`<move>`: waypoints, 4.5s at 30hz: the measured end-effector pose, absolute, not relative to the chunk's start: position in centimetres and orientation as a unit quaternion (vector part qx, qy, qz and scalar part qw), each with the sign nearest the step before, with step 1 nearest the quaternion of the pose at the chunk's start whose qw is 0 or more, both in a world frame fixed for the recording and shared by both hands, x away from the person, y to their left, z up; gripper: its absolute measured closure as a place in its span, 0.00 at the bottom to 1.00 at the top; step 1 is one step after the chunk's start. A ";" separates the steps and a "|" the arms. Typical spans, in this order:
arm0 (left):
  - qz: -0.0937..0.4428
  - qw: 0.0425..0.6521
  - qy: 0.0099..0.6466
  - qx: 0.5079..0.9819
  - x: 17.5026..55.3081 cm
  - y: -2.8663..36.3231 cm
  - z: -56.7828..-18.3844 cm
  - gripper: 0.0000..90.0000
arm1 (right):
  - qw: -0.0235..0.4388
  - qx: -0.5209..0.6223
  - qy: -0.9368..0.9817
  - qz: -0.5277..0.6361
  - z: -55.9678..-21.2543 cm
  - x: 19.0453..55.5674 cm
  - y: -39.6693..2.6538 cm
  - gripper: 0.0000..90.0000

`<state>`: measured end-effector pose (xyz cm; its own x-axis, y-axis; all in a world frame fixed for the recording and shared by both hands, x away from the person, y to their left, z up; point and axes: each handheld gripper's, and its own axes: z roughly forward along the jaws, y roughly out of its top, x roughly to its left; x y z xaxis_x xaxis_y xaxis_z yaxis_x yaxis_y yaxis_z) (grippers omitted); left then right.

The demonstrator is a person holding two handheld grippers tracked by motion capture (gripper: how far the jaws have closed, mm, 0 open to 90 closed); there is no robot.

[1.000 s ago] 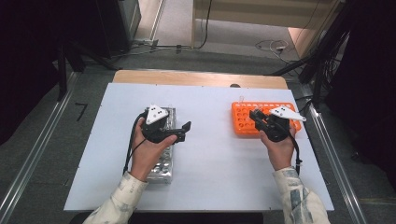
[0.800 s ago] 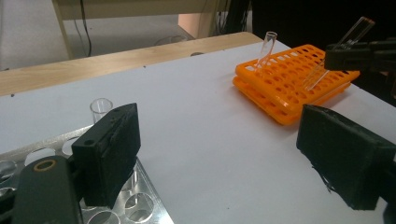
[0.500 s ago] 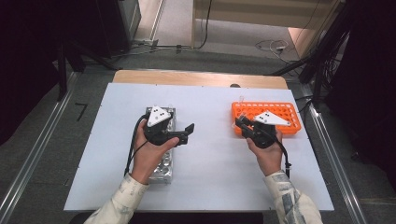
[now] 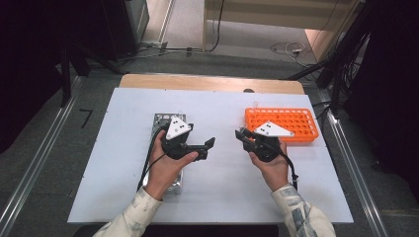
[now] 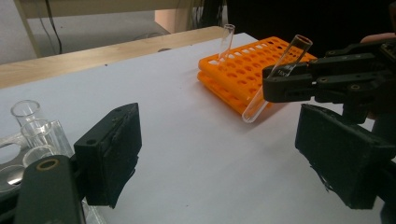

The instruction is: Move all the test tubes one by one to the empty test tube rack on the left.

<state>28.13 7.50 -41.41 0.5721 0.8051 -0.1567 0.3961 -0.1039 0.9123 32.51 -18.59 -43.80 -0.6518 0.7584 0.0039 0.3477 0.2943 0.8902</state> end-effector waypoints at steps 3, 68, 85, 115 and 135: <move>0.195 0.526 0.416 0.716 28.0 7.4 -41.4 0.16 | 0.212 0.351 0.779 0.474 -43.9 32.3 -18.1 0.81; 0.241 0.525 0.379 0.723 27.0 7.5 -40.8 0.84 | 0.167 0.297 0.803 0.488 -44.7 29.4 -12.7 0.35; 0.237 0.535 0.423 0.692 27.6 11.6 -39.1 0.84 | 0.163 0.305 0.804 0.484 -45.0 29.6 -13.4 0.34; 0.286 0.512 0.451 0.673 28.9 14.1 -40.3 0.84 | 0.162 0.309 0.804 0.481 -45.1 29.7 -13.7 0.36; 0.289 0.440 0.459 0.716 29.5 12.7 -42.6 0.84 | 0.161 0.306 0.807 0.479 -45.1 29.7 -13.7 0.36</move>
<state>29.51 12.70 -42.55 0.4113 0.9114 0.0104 0.4018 -0.1916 0.8954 29.72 -13.66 -45.13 -0.7607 0.6482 0.0327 0.3395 0.3545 0.8713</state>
